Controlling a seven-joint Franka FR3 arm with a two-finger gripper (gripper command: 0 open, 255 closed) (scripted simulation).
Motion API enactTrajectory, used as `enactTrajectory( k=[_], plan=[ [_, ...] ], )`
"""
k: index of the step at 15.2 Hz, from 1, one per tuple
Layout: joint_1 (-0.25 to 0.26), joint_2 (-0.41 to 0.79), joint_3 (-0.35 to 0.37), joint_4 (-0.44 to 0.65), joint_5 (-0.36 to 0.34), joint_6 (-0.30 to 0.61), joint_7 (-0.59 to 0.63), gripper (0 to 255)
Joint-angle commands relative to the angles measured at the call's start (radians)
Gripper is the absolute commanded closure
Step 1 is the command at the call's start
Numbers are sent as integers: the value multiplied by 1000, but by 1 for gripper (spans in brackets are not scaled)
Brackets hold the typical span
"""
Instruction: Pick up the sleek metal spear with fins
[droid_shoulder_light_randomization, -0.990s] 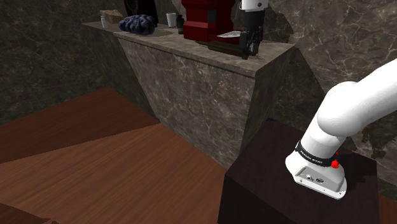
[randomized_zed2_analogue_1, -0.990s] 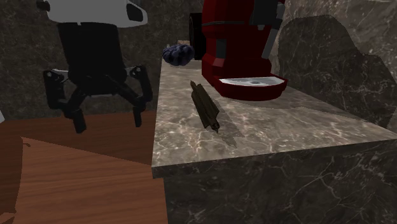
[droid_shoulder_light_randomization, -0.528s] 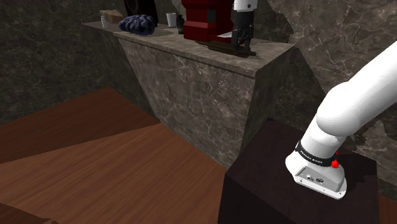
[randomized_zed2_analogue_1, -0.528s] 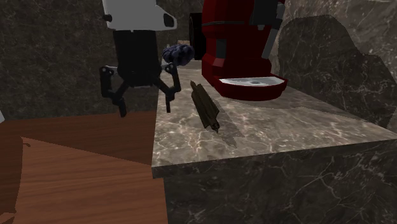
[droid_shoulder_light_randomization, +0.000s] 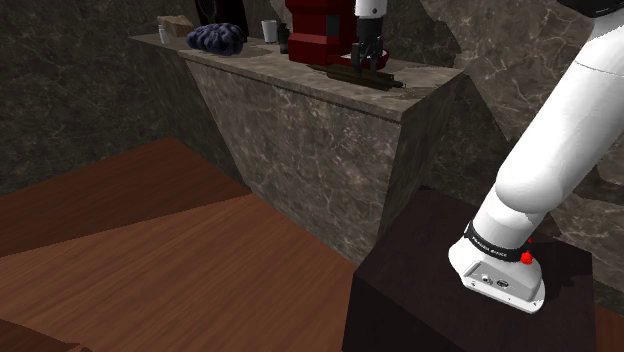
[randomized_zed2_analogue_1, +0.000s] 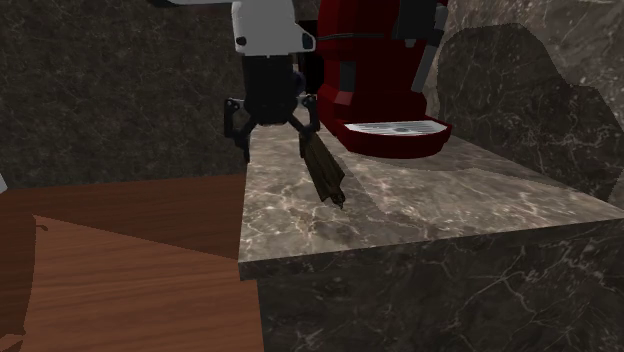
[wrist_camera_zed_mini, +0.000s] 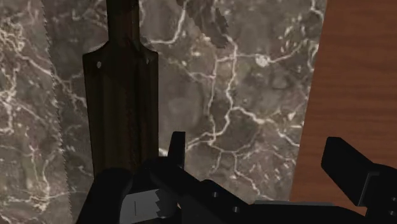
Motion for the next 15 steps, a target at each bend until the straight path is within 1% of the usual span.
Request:
enactTrajectory(
  k=[1, 4, 7, 11, 15],
  plan=[
    [-8, 70, -11, 74, 14, 3, -22, 0],
    [-28, 184, -28, 207, 41, -5, -62, 0],
    [-54, 307, -40, 361, 72, -28, -99, 0],
    [-104, 493, -46, 621, 120, -90, -139, 0],
    [-99, 481, -45, 548, 117, -30, -139, 0]
  ],
)
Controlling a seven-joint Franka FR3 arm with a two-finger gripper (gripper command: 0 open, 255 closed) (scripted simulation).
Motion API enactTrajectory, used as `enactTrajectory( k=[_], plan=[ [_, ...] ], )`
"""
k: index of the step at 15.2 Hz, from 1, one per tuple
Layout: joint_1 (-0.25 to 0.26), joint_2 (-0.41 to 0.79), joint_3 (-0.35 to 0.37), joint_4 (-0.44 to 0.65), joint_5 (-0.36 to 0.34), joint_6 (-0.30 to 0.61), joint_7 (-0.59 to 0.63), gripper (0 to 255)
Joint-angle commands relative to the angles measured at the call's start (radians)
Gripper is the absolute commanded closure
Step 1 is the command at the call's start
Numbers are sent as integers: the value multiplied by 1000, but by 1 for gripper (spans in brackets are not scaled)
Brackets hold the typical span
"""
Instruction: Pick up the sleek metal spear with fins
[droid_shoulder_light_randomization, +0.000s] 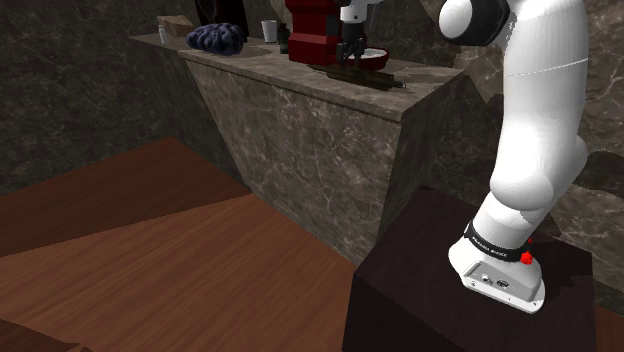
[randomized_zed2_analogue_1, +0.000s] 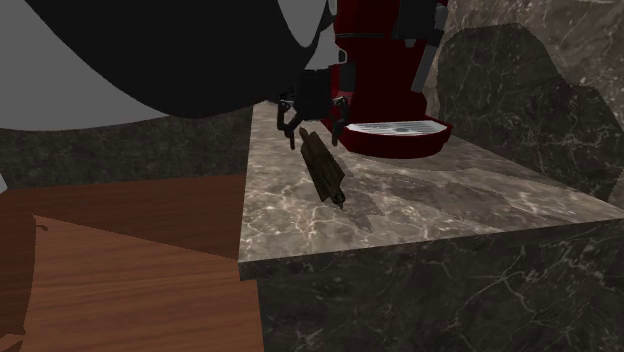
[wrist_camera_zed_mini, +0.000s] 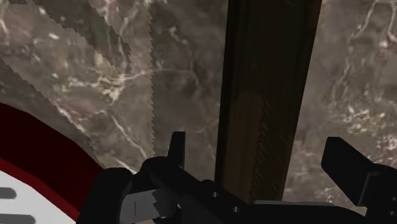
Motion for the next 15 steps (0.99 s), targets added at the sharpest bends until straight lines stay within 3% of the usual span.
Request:
enactTrajectory(
  k=[1, 6, 7, 15],
  plan=[
    [1, 0, 0, -25, 0, 25, -1, 0],
    [4, -4, 1, -65, 0, 62, -1, 0],
    [3, -4, 1, -65, 0, 62, -1, 255],
    [4, -3, 1, -65, 0, 63, -1, 255]
  ],
)
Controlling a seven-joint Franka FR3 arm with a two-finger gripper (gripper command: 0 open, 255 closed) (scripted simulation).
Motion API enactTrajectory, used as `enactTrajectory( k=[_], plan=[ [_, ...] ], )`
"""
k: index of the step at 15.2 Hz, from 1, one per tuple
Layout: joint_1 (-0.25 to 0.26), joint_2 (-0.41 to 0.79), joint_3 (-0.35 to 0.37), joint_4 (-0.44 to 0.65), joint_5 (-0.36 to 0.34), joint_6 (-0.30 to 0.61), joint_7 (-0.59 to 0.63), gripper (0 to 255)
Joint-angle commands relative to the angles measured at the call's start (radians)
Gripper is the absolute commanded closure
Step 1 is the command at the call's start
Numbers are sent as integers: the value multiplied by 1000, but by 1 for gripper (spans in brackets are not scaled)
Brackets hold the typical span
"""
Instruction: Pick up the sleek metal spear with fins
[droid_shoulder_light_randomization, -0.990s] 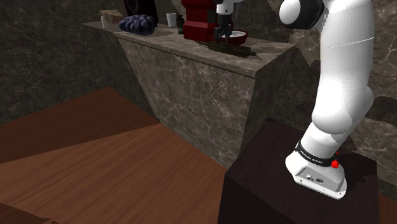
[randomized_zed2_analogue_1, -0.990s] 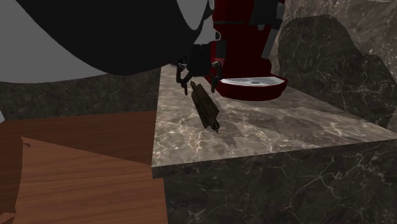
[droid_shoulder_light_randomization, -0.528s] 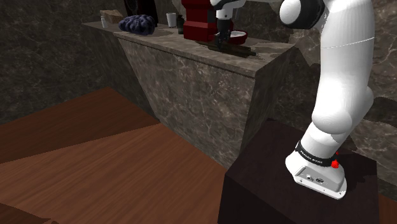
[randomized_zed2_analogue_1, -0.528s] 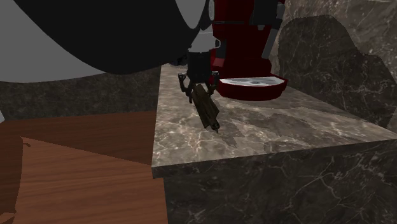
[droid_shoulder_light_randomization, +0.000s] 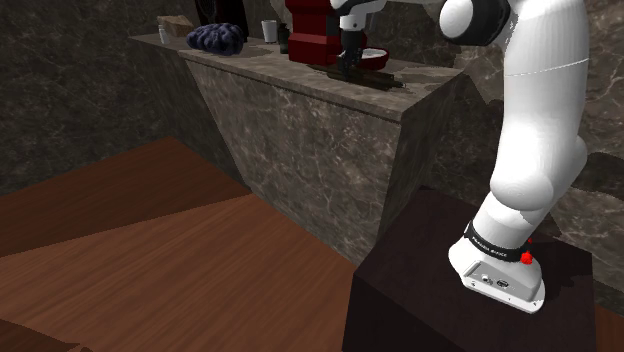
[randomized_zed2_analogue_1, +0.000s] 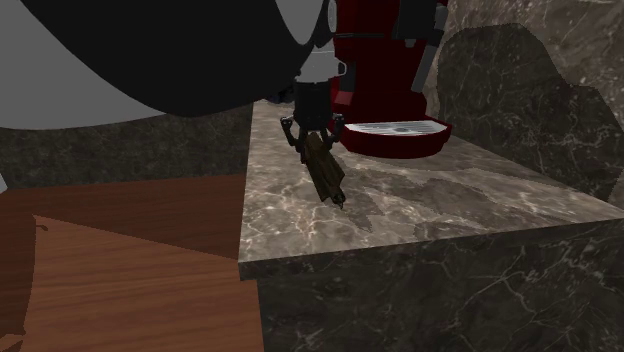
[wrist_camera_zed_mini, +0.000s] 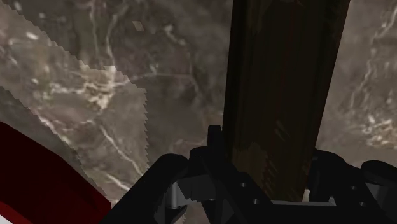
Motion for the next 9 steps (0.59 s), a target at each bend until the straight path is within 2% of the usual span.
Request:
enactTrajectory(
  k=[1, 9],
  plan=[
    [0, 0, 0, 0, 0, 0, 0, 255],
    [-10, 20, -1, 138, 3, -119, 0, 255]
  ],
)
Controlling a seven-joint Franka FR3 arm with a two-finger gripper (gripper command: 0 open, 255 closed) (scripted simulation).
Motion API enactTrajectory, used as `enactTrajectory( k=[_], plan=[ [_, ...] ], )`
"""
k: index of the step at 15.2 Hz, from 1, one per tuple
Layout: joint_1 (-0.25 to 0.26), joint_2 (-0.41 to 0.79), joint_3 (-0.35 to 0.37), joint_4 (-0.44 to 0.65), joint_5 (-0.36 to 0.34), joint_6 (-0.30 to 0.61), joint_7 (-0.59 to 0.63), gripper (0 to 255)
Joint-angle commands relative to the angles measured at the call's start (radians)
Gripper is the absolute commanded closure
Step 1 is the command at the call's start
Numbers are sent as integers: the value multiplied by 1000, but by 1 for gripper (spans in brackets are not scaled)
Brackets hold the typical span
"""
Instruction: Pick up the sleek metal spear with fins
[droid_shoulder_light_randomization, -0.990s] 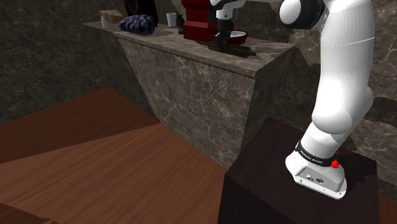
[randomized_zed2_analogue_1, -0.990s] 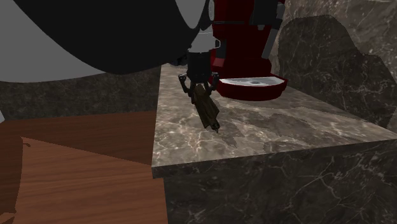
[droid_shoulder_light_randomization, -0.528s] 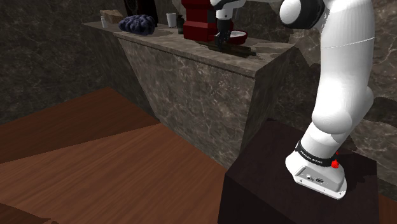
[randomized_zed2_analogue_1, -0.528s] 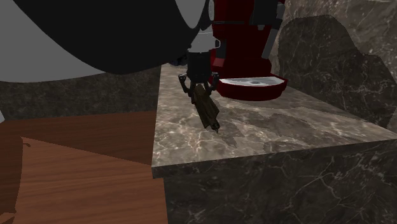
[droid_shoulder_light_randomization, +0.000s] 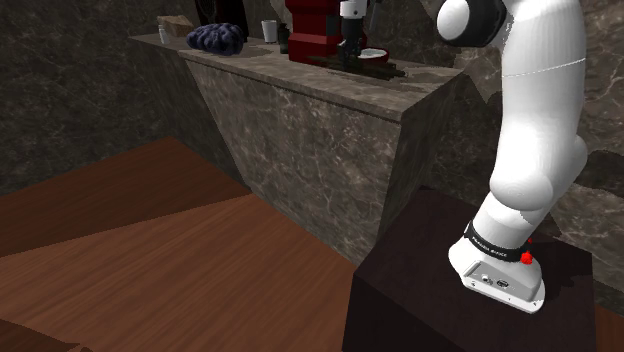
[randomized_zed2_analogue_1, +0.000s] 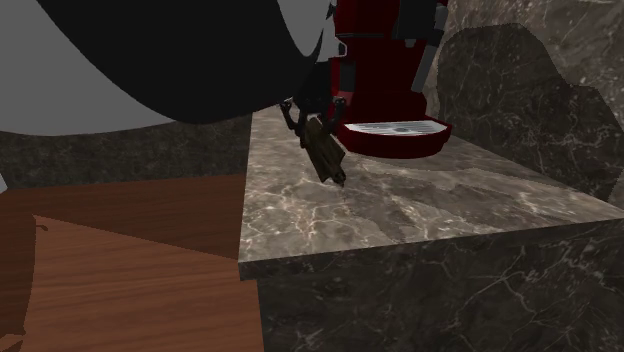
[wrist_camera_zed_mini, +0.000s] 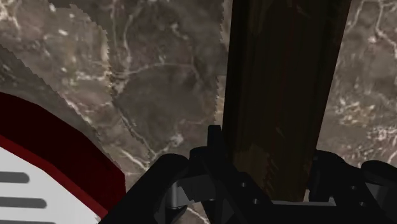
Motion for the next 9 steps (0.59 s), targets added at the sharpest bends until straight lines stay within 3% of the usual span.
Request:
enactTrajectory(
  k=[1, 9],
  plan=[
    [-4, 5, -1, 38, 1, -32, -2, 255],
    [-18, 44, 0, 183, 10, -139, -3, 255]
  ],
)
